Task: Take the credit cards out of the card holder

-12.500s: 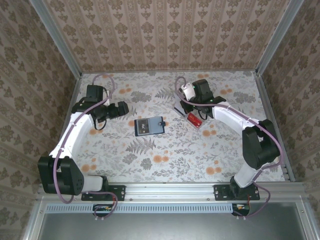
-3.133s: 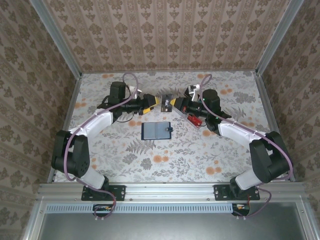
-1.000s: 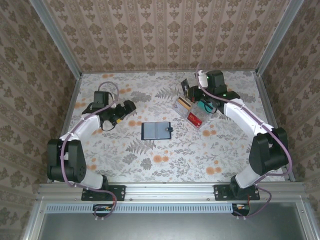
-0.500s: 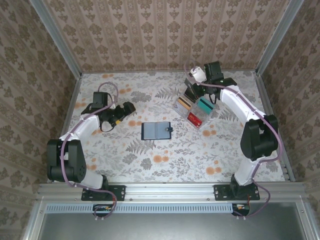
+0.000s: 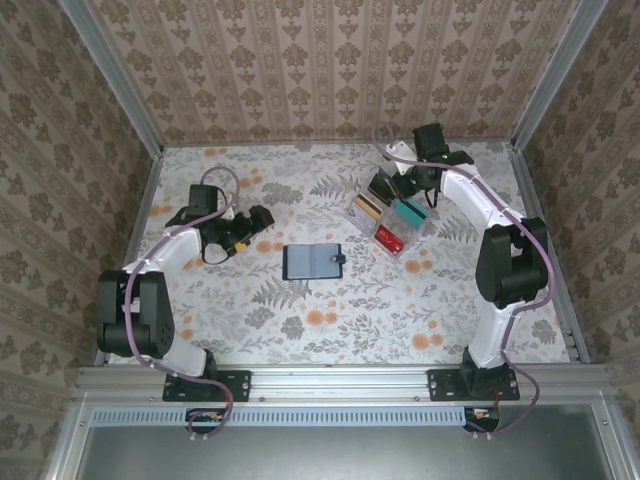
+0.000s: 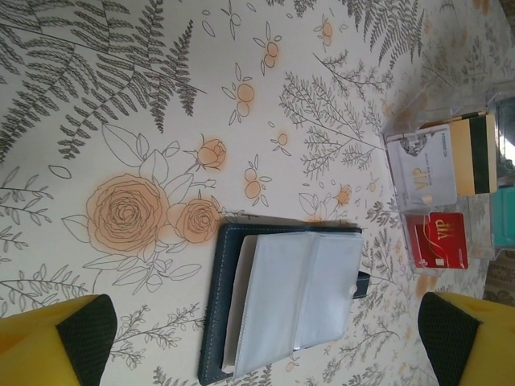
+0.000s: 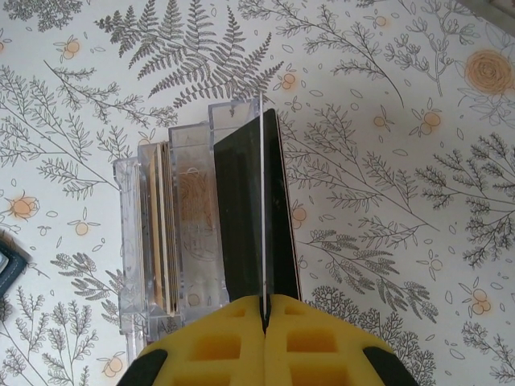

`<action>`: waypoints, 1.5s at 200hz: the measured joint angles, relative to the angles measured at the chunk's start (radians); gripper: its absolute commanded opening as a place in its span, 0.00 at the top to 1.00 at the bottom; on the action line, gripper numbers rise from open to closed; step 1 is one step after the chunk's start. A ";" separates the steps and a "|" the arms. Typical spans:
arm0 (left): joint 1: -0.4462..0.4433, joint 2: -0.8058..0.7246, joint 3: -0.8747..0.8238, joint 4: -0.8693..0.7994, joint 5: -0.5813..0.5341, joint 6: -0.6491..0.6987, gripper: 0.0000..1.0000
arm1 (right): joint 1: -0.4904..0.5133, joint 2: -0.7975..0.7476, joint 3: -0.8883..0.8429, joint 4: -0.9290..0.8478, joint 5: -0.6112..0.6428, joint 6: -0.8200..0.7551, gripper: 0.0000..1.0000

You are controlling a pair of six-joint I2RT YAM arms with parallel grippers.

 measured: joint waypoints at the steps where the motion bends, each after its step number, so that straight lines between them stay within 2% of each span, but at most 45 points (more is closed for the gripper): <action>1: 0.000 0.001 0.000 0.000 0.002 0.000 0.00 | 0.000 0.000 0.001 -0.001 0.000 0.000 0.94; 49: 0.000 0.029 0.000 0.005 0.031 -0.001 0.00 | 0.000 0.078 0.075 -0.031 -0.046 0.000 0.89; 75: 0.000 0.029 0.000 0.005 0.037 -0.001 0.00 | -0.001 0.098 0.079 -0.048 -0.060 -0.001 0.74; 115: 0.000 0.029 0.000 0.005 0.060 -0.001 0.00 | -0.002 0.085 0.079 -0.060 -0.074 0.024 0.68; 140: 0.000 0.029 0.000 0.004 0.064 -0.001 0.00 | -0.002 0.007 0.045 -0.048 -0.072 0.069 0.52; 157: 0.000 0.029 0.000 0.003 0.063 -0.001 0.00 | -0.002 -0.074 0.003 -0.017 -0.064 0.142 0.45; 197: 0.001 0.027 0.000 -0.007 0.035 0.000 0.00 | 0.018 -0.274 -0.200 0.115 -0.048 0.395 0.35; 219: 0.005 0.013 0.000 -0.034 0.000 0.002 0.00 | 0.098 -0.329 -0.314 0.151 -0.003 0.543 0.31; 249: 0.028 -0.031 0.000 -0.064 -0.047 0.008 0.00 | 0.273 -0.331 -0.394 0.161 0.086 0.727 0.30; 275: 0.058 -0.066 -0.008 -0.076 -0.072 0.015 0.00 | 0.420 -0.296 -0.397 0.170 0.151 0.841 0.30; 300: 0.080 -0.081 -0.024 -0.087 -0.085 0.019 0.00 | 0.537 -0.189 -0.344 0.164 0.193 0.908 0.32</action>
